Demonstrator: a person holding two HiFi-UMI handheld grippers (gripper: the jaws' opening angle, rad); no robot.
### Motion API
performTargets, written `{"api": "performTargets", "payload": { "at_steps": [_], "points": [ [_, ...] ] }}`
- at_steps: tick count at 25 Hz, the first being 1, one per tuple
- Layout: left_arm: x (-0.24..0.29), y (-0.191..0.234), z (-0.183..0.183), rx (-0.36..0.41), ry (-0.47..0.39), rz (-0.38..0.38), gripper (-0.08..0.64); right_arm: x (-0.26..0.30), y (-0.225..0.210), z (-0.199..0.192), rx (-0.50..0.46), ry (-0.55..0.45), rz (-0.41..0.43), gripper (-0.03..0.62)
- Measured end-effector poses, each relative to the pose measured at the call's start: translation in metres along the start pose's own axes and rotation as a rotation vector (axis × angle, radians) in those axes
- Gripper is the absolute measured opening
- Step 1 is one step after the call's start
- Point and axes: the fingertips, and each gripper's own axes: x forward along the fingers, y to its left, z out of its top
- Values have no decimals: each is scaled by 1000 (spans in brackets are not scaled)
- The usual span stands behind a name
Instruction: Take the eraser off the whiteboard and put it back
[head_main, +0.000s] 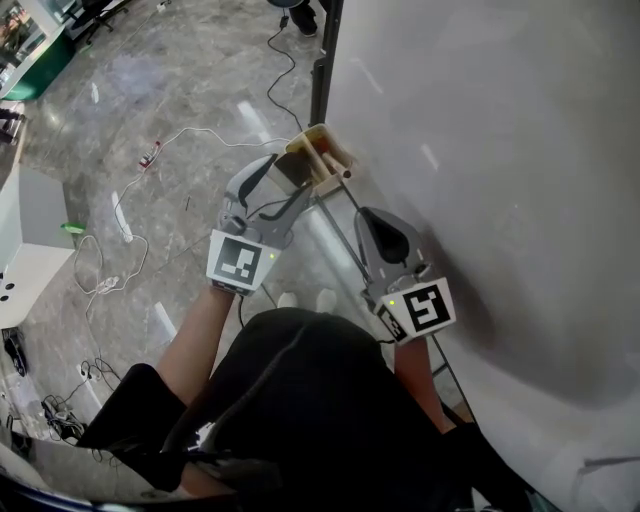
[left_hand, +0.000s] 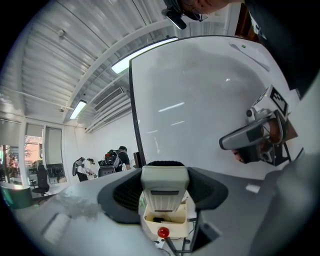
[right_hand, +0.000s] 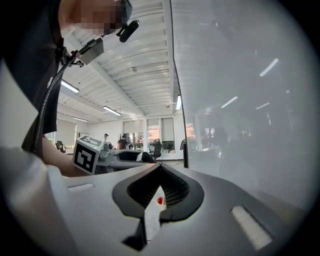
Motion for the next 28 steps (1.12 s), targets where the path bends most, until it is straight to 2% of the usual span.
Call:
{"api": "performTargets", "payload": {
  "at_steps": [15, 23, 28],
  "points": [
    [-27, 3, 18, 31, -45, 41, 276, 8, 0, -3, -1, -17, 39, 9],
    [-32, 7, 25, 5, -58, 61, 276, 6, -1, -2, -1, -19, 39, 9],
    [-35, 1, 7, 14, -54, 40, 276, 4, -1, -2, -2, -21, 36, 9]
  ]
}}
